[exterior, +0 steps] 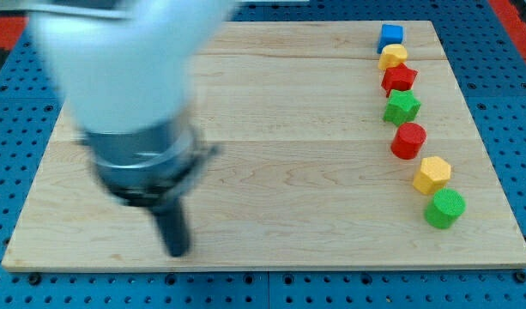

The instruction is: Place the blue triangle diagonally to the blue cube

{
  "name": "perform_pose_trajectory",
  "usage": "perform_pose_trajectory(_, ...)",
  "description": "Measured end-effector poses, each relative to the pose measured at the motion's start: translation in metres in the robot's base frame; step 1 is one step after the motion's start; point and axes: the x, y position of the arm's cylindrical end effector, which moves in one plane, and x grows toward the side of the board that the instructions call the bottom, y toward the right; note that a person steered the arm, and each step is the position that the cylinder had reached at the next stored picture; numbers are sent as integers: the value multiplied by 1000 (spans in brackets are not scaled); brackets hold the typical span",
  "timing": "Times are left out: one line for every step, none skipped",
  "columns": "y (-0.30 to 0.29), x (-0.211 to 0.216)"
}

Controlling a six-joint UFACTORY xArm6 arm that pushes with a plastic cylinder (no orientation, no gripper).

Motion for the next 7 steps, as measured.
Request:
perform_pose_trajectory(-55,-43)
perform_pose_trajectory(-73,-102)
perform_pose_trajectory(-47,-143)
perform_pose_trajectory(-47,-199)
perform_pose_trajectory(-30,-241)
perform_pose_trajectory(40,-261)
perform_pose_trajectory(50,-245)
